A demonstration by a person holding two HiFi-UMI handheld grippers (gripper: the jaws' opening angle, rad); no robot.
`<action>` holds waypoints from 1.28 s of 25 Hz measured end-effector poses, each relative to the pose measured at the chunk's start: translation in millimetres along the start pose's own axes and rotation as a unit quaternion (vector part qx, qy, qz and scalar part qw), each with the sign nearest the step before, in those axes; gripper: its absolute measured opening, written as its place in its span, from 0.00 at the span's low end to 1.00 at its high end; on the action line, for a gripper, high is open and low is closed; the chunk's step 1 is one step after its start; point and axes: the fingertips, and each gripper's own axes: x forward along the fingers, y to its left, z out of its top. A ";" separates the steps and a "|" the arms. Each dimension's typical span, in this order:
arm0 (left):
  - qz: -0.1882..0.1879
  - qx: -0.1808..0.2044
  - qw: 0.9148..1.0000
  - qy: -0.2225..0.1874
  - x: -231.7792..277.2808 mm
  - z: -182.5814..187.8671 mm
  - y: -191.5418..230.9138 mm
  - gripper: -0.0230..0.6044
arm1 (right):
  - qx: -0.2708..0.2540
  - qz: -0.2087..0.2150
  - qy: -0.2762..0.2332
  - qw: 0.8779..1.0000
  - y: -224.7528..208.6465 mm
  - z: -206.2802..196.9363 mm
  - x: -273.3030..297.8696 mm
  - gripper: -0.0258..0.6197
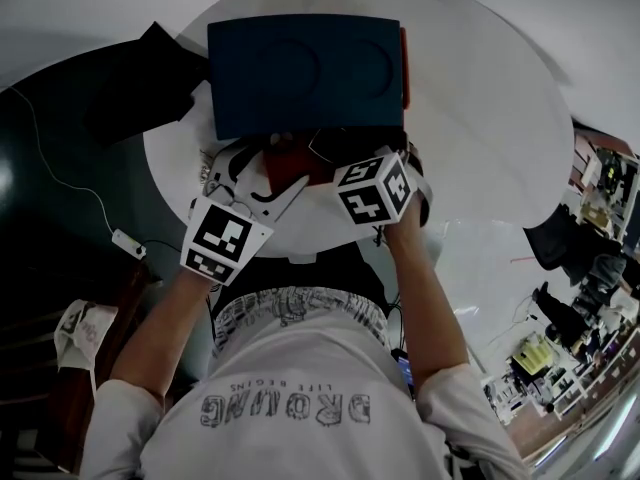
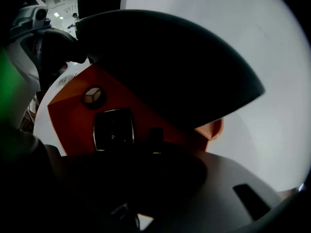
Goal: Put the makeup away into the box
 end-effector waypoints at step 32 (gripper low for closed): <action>0.027 0.032 0.999 -0.007 -3.2 13.3 -22.0 0.56 | 0.046 0.022 -0.141 0.989 -12.9 7.5 -48.2 0.21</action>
